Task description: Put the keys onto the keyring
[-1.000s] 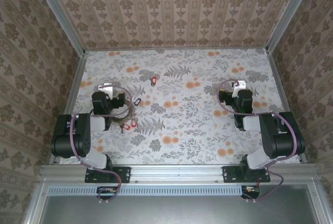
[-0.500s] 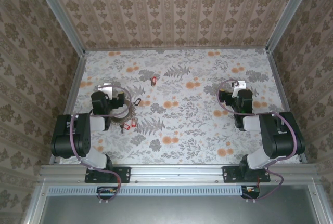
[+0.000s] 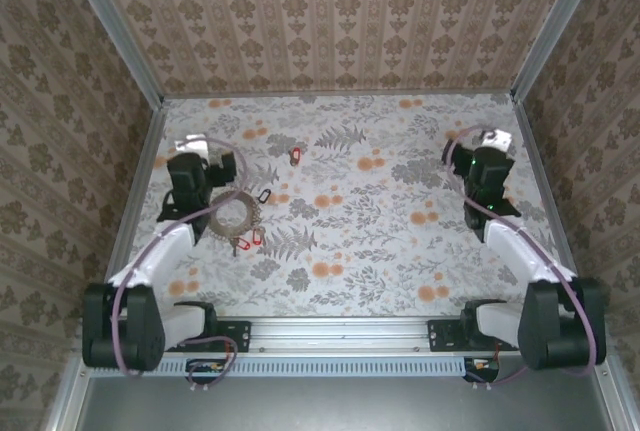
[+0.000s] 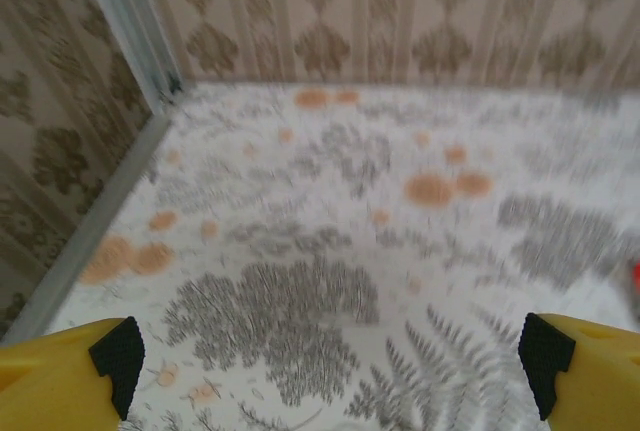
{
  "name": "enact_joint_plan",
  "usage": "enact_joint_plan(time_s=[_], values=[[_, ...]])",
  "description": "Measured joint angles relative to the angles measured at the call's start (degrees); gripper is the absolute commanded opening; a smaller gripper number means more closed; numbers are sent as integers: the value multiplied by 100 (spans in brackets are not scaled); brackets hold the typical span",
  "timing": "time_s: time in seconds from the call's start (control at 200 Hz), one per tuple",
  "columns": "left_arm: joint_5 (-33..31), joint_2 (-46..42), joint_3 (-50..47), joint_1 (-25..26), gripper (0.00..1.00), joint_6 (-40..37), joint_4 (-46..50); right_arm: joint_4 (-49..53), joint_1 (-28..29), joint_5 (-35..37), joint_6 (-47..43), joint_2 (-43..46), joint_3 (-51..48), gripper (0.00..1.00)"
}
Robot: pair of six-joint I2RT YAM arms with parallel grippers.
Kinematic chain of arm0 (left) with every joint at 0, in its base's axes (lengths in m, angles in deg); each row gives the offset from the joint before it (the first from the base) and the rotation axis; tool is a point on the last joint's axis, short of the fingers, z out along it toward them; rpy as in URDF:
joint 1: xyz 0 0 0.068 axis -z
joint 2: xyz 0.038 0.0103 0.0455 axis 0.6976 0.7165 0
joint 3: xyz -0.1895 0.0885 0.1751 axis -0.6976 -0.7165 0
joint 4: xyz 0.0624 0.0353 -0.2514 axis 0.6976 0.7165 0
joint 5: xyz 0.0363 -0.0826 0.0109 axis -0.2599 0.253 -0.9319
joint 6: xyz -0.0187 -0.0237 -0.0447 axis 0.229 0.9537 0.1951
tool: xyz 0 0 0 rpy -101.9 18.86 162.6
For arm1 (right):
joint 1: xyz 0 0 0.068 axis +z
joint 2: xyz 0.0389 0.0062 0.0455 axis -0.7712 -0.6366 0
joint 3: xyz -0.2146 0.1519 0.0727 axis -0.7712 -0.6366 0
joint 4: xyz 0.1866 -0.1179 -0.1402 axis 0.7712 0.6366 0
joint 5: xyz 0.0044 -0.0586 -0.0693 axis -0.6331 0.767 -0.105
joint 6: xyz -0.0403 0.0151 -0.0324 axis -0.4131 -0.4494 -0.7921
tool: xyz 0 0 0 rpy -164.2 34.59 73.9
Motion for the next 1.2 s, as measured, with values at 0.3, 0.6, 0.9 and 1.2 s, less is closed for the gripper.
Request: enact_joint_plan(time_s=[0.3, 0.6, 0.9, 1.2], values=[[1084, 98, 1508, -1421, 100, 2179, 3281, 1333, 789, -911, 553, -162, 529, 96], [2820, 1650, 1510, -1036, 100, 2358, 4286, 1502, 2855, -2127, 299, -2780, 2275, 77], [3501, 1781, 1622, -907, 100, 2363, 4553, 1941, 3296, -2717, 586, -5569, 5580, 65], [3779, 1860, 1620, -684, 100, 2446, 4599, 2944, 3206, -2931, 1069, -7497, 7873, 54]])
